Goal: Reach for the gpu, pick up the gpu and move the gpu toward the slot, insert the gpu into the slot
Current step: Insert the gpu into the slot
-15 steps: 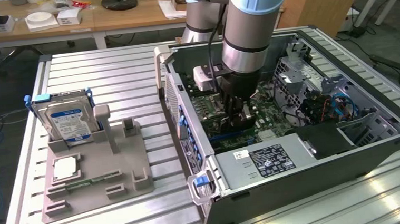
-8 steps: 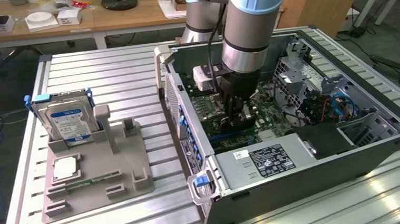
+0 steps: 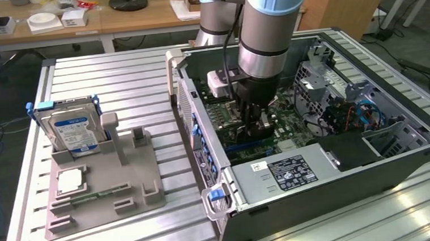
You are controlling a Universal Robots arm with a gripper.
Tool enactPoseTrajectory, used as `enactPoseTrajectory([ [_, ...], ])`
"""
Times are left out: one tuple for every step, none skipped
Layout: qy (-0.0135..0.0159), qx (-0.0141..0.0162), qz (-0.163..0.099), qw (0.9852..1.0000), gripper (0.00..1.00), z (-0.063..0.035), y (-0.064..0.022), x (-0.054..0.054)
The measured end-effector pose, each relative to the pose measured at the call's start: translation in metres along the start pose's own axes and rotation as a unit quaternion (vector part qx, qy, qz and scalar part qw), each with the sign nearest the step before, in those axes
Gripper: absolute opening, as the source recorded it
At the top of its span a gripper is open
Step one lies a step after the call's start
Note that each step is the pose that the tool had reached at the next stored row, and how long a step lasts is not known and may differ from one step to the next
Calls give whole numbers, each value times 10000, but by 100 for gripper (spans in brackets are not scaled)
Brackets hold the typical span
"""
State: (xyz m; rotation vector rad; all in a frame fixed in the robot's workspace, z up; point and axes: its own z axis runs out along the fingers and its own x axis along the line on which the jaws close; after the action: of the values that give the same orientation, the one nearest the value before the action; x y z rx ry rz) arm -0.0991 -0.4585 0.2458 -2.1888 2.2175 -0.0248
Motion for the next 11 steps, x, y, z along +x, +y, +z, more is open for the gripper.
enactPoseTrajectory([
  [0,0,0,10000,26,0,0,0],
  [0,0,0,10000,26,0,0,0],
  [-1,0,0,10000,26,2,0,0],
  [-3,0,0,10000,26,5,0,0],
  [-4,0,0,10000,26,8,0,0],
  [-4,0,0,10000,26,11,0,0],
  [-4,0,0,10000,26,14,1,0],
  [-4,0,0,10000,26,16,0,0],
  [-5,0,0,10000,26,19,1,0],
  [-5,0,0,10000,26,22,1,0],
  [-5,0,0,10000,26,25,1,0],
])
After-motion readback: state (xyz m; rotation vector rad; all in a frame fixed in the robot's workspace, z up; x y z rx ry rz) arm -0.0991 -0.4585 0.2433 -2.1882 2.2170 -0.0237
